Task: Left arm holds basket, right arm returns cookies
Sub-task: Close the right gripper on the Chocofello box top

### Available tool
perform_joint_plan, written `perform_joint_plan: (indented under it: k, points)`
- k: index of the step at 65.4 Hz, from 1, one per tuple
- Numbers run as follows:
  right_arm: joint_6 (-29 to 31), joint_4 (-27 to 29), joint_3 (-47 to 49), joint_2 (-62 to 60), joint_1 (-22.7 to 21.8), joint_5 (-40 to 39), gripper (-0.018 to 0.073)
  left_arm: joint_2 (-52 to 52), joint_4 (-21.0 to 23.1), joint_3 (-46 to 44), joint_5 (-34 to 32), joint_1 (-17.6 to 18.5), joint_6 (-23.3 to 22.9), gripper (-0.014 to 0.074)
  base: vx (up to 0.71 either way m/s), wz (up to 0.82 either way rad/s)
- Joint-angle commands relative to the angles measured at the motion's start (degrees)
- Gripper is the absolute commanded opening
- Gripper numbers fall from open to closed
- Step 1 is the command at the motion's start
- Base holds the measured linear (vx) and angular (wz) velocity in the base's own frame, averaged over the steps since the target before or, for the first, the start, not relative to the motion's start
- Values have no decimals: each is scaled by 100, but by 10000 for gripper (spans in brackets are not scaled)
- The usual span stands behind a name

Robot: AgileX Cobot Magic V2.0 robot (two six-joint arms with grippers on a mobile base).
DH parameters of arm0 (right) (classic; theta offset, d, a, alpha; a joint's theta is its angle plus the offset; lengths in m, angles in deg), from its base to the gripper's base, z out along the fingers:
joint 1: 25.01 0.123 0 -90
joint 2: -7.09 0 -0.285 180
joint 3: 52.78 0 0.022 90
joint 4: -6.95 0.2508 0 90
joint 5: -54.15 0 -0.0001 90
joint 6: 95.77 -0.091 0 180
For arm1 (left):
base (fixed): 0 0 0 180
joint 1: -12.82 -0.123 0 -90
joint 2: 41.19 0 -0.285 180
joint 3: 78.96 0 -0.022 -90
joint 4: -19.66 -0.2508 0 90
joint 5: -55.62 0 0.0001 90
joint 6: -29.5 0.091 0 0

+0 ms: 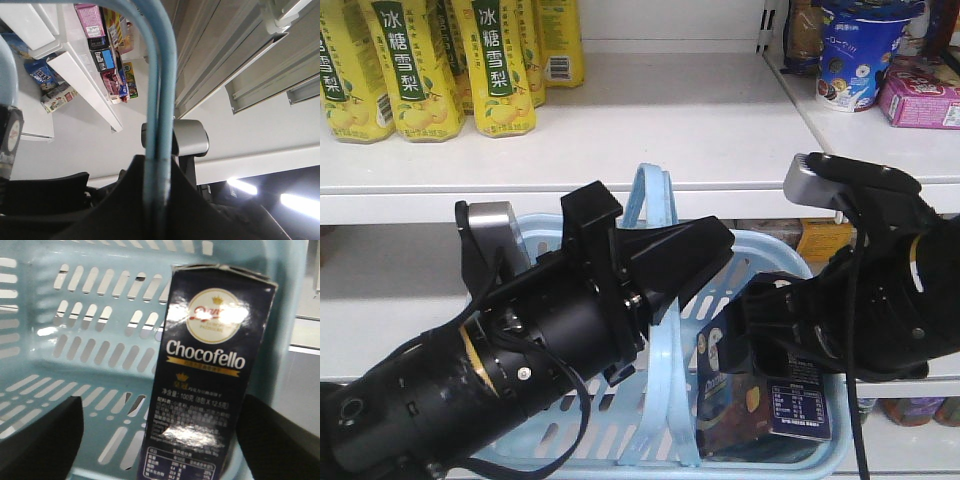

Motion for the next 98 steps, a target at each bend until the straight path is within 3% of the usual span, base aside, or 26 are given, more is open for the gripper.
perform_joint_plan:
  k: [1, 40, 51, 66, 74, 98]
  points:
    - [99, 45, 162, -82, 0, -258, 592, 196, -10, -196, -673, -4, 24, -6, 0, 0]
    - [73, -100, -95, 253, 0, -461, 566, 196, -10, -196, -673, -4, 24, -6, 0, 0]
    - [73, -107, -100, 253, 0, -525, 461, 196, -10, -196, -673, -4, 24, -6, 0, 0]
    - [82, -107, -100, 253, 0, -520, 184, 196, -10, -196, -673, -4, 24, -6, 0, 0]
    - [99, -107, -100, 253, 0, -520, 89, 196, -10, -196, -673, -4, 24, -6, 0, 0]
    - [99, -123, -82, 66, 0, -537, 83, 196, -10, -196, -673, -4, 24, -6, 0, 0]
